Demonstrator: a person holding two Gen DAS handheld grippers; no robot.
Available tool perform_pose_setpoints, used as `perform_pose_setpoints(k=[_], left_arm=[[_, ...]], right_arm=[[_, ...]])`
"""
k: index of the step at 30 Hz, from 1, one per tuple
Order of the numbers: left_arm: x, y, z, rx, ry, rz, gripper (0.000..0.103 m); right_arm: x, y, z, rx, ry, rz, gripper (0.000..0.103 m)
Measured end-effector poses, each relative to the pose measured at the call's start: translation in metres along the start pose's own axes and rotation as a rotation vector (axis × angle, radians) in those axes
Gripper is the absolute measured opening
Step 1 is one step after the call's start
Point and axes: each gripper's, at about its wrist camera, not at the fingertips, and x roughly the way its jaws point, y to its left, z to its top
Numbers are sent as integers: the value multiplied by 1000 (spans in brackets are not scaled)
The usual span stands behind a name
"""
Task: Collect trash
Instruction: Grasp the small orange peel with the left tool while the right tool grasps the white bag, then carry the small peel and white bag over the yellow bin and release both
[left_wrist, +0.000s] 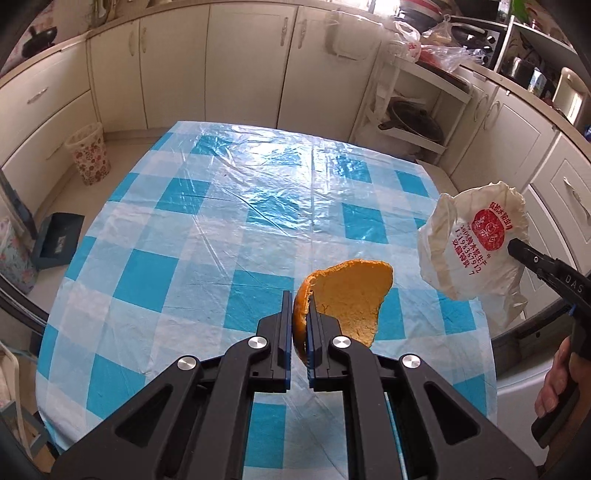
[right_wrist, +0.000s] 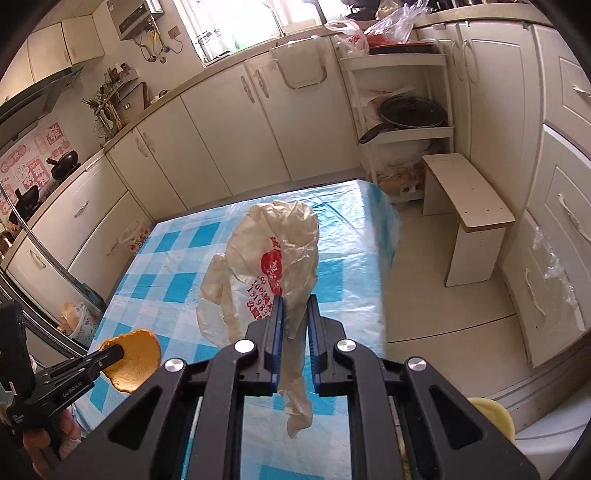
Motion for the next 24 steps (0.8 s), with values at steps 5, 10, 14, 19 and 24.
perform_pose_setpoints(k=[5, 10, 14, 19, 24], left_arm=[[-17, -24, -14, 42, -9, -40, 6], [-29, -63, -32, 90, 7, -128, 6], [-38, -118, -51, 155, 25, -217, 6], [-33, -196, -82, 237, 75, -286, 6], [-11, -255, -117, 307, 138, -276, 6]], right_arm=[[-29, -30, -14, 14, -17, -79, 13], [-56, -63, -36, -13, 4, -247, 13], [-58, -97, -61, -29, 113, -383, 13], [-26, -132, -100, -34, 360, -409, 19], [-31, -150, -103, -5, 367, -466, 61]])
